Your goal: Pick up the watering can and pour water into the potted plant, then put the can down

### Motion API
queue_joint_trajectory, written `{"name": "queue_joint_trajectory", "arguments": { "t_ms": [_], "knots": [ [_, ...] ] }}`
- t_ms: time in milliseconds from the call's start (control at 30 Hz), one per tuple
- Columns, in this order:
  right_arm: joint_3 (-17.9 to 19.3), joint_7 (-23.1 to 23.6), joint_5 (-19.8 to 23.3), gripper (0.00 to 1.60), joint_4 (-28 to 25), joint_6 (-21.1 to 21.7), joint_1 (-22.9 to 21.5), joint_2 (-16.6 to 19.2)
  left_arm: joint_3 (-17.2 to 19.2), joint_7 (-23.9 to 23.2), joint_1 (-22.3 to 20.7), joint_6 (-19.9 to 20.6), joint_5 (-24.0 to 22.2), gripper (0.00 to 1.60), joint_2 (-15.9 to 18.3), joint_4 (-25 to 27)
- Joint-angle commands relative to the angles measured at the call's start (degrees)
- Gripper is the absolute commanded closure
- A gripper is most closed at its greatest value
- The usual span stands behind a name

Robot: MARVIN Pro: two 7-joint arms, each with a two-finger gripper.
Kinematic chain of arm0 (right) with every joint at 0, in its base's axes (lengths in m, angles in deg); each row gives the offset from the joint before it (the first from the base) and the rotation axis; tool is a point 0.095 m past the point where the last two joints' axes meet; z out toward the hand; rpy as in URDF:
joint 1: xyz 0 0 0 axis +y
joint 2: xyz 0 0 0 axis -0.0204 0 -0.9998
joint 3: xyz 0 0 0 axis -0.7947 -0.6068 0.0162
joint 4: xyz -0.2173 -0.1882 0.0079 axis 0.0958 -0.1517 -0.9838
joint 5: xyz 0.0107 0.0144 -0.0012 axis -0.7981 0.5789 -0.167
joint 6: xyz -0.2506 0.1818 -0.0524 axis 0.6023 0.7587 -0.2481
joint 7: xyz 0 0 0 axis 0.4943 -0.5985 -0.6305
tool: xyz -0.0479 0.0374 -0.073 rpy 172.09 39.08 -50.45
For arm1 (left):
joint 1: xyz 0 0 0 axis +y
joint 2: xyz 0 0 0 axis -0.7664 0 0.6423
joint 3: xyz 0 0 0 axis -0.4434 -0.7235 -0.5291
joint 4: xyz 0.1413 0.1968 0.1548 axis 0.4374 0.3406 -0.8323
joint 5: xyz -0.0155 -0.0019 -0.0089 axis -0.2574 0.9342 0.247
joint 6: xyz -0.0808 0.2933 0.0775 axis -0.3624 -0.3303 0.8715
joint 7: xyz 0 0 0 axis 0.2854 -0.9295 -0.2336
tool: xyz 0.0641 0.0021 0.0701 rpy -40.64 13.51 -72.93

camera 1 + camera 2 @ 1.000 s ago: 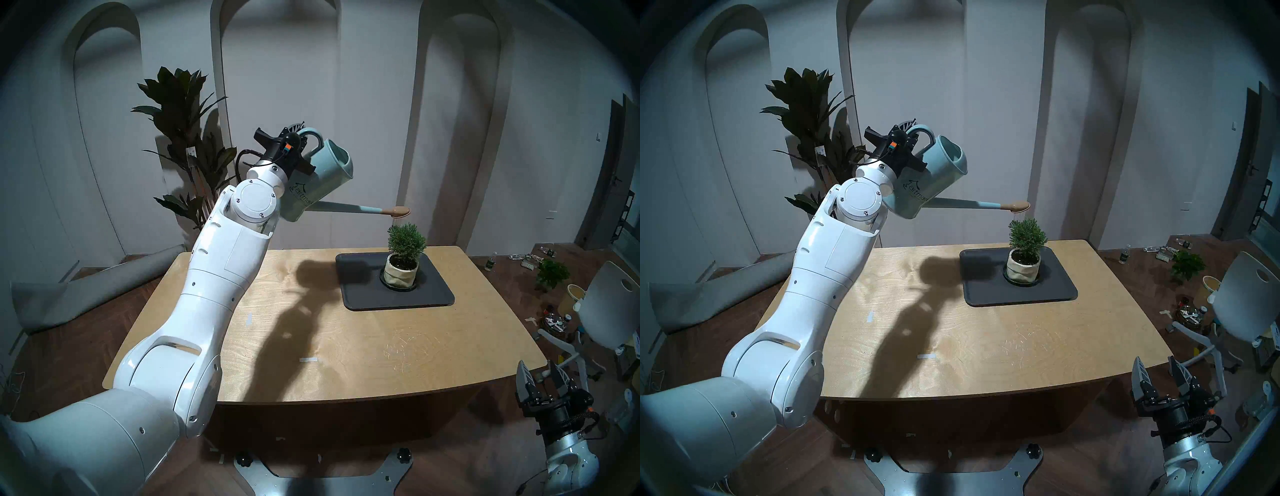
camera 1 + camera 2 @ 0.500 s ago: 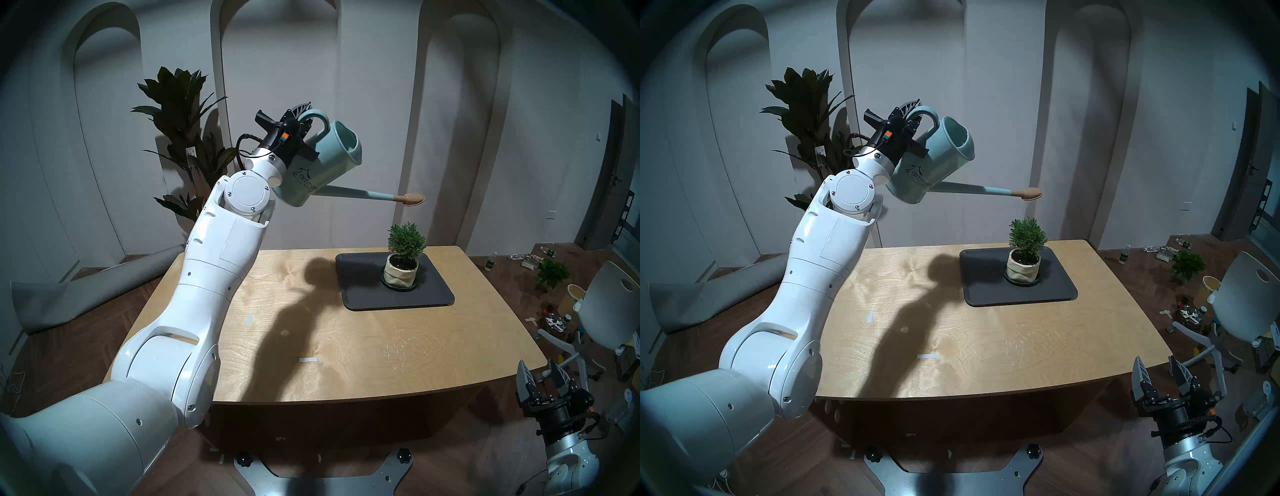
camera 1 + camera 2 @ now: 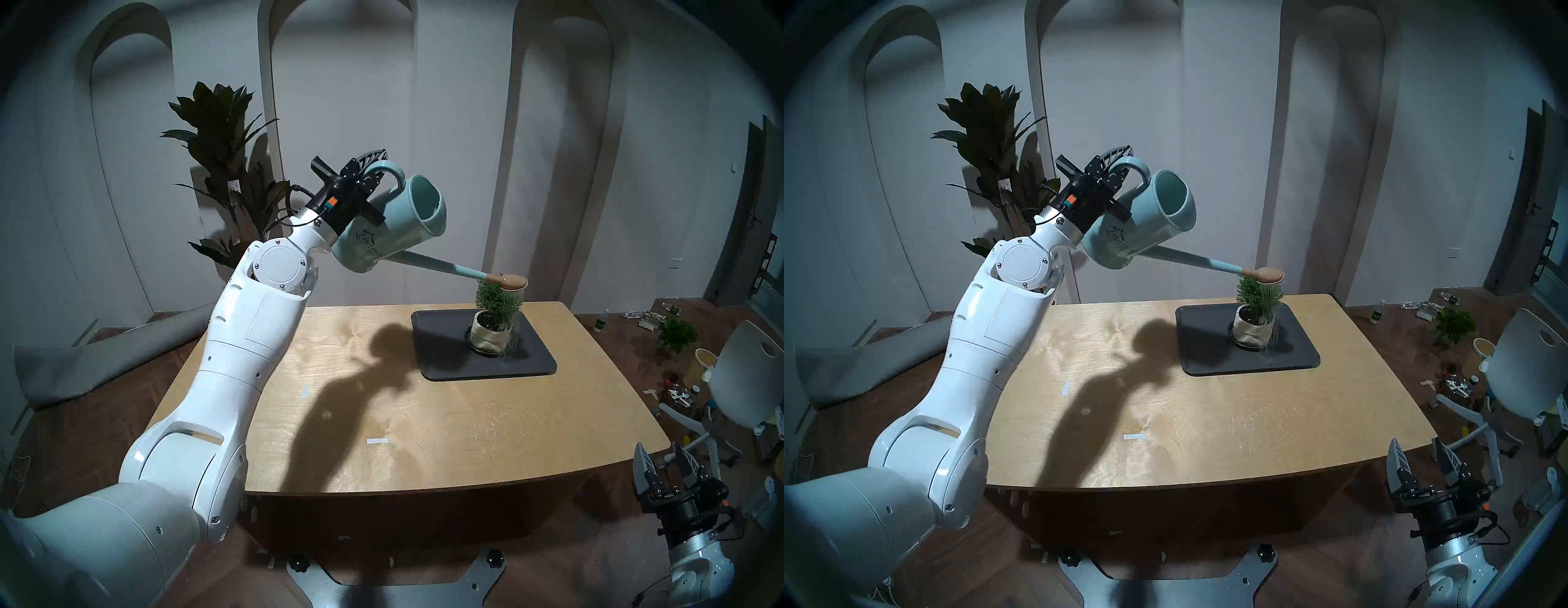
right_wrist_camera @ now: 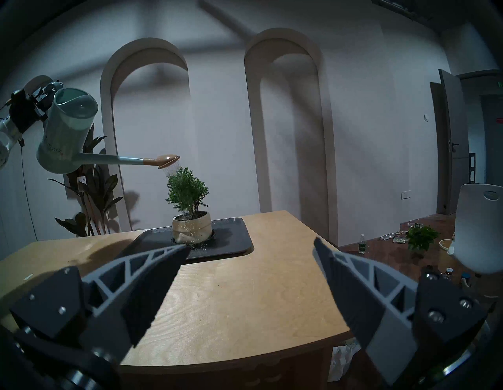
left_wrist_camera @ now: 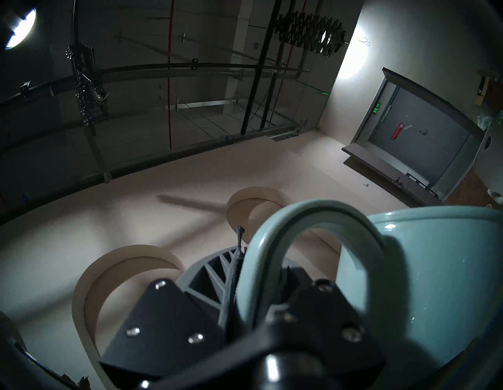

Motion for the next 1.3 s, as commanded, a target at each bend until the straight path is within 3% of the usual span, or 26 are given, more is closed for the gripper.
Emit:
{"name": "queue_joint_trajectory", "arguments": {
  "t_ms": [0, 400, 933, 1067, 1267],
  "knots": [
    [-0.01, -0.02, 0.06, 0.0, -1.2, 0.03, -0.22, 0.1, 1.41, 1.65, -6.43, -1.68, 0.47, 1.6, -2.27, -0.38],
    [0.09, 0.05, -0.02, 0.0, -1.19, 0.26, -0.35, 0.0, 2.87, 1.95, -8.8, -0.67, 1.92, 1.6, -4.14, -0.36],
    [0.23, 0.11, -0.18, 0.0, -1.36, 0.53, -0.5, -0.23, 3.84, 3.11, -12.7, -4.5, 5.8, 1.6, -4.77, -8.1],
    [0.26, 0.13, -0.23, 0.0, -1.37, 0.58, -0.55, -0.28, 5.13, 2.8, -13.83, -2.91, 4.09, 1.6, -5.4, -9.48],
    [0.31, 0.18, -0.27, 0.0, -1.25, 0.61, -0.67, -0.3, 7.75, 0.34, -11.08, -2.29, -1.2, 1.6, -5.17, -4.15]
  ]
}}
